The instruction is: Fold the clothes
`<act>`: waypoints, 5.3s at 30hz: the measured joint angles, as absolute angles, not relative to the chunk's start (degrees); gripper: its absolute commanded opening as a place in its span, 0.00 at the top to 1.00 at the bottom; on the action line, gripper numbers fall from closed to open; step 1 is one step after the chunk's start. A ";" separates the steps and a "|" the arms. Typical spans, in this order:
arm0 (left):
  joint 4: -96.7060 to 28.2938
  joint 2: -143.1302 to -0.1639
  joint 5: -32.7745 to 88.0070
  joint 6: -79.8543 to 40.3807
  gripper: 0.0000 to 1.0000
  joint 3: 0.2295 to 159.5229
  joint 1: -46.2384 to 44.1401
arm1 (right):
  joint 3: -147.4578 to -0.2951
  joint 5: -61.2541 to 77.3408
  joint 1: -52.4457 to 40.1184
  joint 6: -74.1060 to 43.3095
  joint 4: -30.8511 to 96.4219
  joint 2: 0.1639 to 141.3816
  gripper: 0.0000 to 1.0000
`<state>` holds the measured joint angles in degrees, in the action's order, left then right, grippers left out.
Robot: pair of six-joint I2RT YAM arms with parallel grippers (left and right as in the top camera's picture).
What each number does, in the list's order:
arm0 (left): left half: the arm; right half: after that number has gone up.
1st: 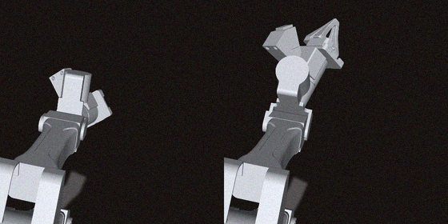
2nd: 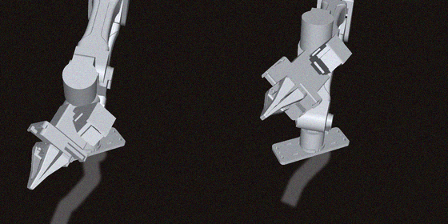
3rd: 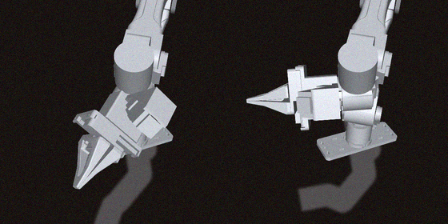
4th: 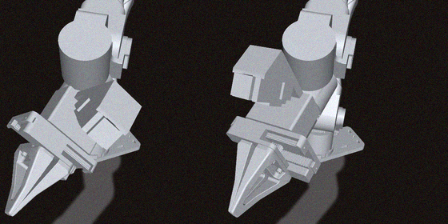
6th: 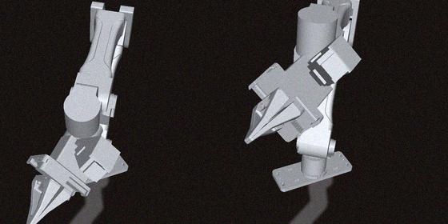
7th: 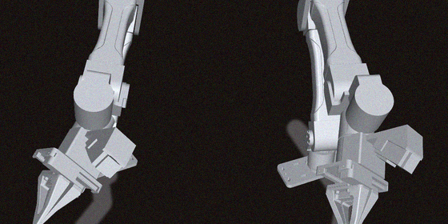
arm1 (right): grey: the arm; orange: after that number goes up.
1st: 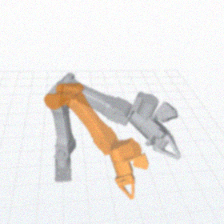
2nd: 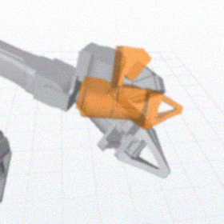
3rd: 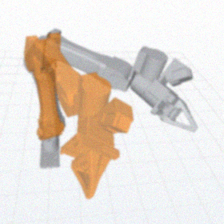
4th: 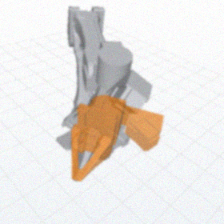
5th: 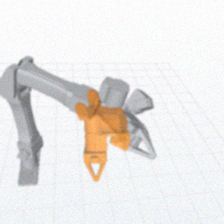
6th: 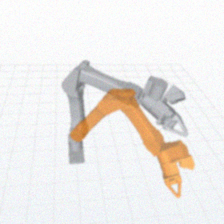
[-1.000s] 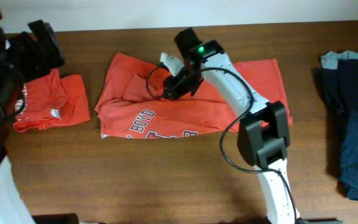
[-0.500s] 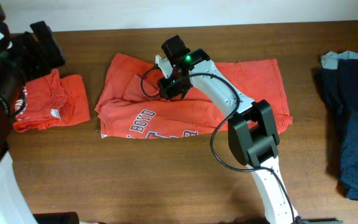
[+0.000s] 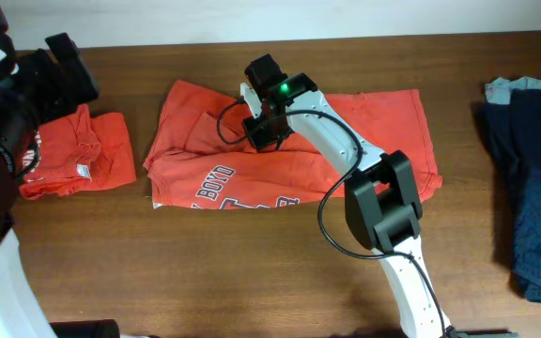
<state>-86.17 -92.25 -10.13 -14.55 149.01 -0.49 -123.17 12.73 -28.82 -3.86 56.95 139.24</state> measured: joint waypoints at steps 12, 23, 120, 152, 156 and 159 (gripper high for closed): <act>-86.96 -92.25 -10.13 -14.55 0.01 149.01 -0.49 | -123.13 14.87 -30.65 -3.99 57.04 142.04 0.96; -87.02 -92.25 -10.13 -14.52 0.01 149.01 -0.49 | -132.46 17.26 -29.93 -3.25 67.31 142.23 0.96; -72.34 -100.29 -2.33 2.76 0.02 84.84 -16.38 | -87.99 10.50 -2.37 -7.51 87.00 78.52 0.01; -72.51 -111.04 -12.29 -18.79 0.99 79.31 -18.35 | -87.99 10.63 -2.37 -6.81 86.48 78.52 0.01; -78.37 -111.02 -16.25 -25.12 0.99 79.31 -18.35 | -87.99 10.66 -2.37 -6.37 85.78 78.52 0.01; -81.52 -110.13 -17.39 -29.67 0.99 79.29 -18.35 | -87.99 10.66 -2.37 -5.52 85.62 78.52 0.01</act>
